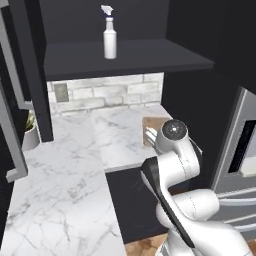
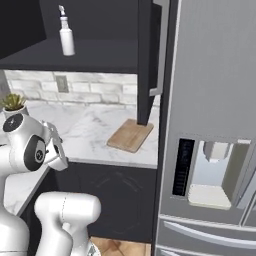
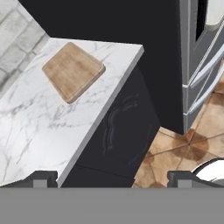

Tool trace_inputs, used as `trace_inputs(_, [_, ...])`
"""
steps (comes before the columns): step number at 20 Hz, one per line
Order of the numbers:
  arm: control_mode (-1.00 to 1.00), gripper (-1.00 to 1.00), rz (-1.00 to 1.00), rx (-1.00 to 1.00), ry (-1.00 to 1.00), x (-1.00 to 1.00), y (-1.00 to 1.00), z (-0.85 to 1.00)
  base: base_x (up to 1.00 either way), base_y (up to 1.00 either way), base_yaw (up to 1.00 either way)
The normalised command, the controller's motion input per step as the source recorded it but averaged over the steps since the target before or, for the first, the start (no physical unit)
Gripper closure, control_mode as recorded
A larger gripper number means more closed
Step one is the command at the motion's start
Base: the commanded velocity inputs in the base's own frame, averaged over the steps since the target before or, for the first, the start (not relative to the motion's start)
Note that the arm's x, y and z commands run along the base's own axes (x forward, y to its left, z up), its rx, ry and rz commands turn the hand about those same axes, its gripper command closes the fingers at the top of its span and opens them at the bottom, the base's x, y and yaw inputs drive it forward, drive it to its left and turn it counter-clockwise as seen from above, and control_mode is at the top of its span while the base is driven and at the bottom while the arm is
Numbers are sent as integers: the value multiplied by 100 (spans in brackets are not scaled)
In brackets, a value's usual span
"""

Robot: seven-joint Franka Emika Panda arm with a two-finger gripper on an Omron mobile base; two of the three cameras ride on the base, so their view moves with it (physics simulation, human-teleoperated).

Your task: Move the cutting board and knife to the sink. Then move spray from the cabinet to the counter.

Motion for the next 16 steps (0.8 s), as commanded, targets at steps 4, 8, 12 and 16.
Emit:
trace_inputs(4, [100, -100, 0, 0, 0, 0, 0, 0, 90, 8, -2])
trace_inputs(8, [100, -100, 0, 0, 0, 0, 0, 0, 40, 4, -1])
trace_inputs(12, [-100, -100, 0, 1, 0, 5, -7, 0, 0, 0, 0])
trace_inputs(16, [-100, -100, 4, 3, 0, 20, -35, 0, 0, 0, 0])
